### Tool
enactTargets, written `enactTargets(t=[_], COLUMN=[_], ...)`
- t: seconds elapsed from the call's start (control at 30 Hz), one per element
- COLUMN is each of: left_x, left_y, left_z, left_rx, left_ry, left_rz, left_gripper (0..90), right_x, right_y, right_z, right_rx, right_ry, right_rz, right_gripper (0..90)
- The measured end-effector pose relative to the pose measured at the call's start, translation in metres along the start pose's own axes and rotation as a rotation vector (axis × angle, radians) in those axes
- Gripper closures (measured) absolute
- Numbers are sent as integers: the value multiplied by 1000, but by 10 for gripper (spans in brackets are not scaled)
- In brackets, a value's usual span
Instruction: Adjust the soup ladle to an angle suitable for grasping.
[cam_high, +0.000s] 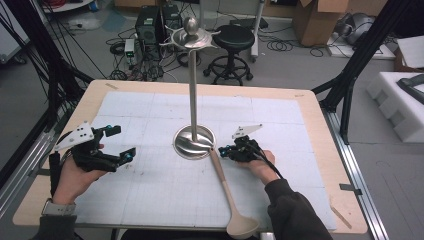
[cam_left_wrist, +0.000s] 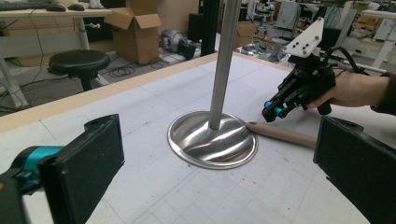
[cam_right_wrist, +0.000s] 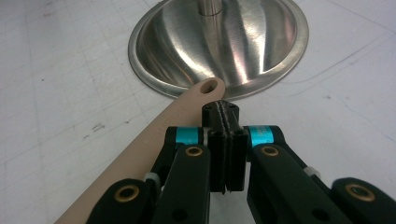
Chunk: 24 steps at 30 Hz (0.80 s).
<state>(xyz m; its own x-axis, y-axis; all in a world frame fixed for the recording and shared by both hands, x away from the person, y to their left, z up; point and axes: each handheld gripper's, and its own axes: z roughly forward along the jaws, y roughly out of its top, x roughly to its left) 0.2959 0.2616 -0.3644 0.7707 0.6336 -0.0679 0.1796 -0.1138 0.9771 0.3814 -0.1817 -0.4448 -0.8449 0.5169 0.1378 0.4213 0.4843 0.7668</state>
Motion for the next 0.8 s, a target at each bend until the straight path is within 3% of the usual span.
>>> enactTargets(t=[0.3, 0.8], left_x=[1, 2], left_y=[-1, -3], left_z=[-1, 0], left_rx=[-1, 10], left_ry=[3, 3], left_rz=[-8, -11], left_gripper=[22, 22], right_x=[0, 2], right_y=[1, 0], right_z=[9, 11], right_rx=[16, 18], right_ry=[5, 8], right_rz=[-3, 14], right_gripper=[900, 900])
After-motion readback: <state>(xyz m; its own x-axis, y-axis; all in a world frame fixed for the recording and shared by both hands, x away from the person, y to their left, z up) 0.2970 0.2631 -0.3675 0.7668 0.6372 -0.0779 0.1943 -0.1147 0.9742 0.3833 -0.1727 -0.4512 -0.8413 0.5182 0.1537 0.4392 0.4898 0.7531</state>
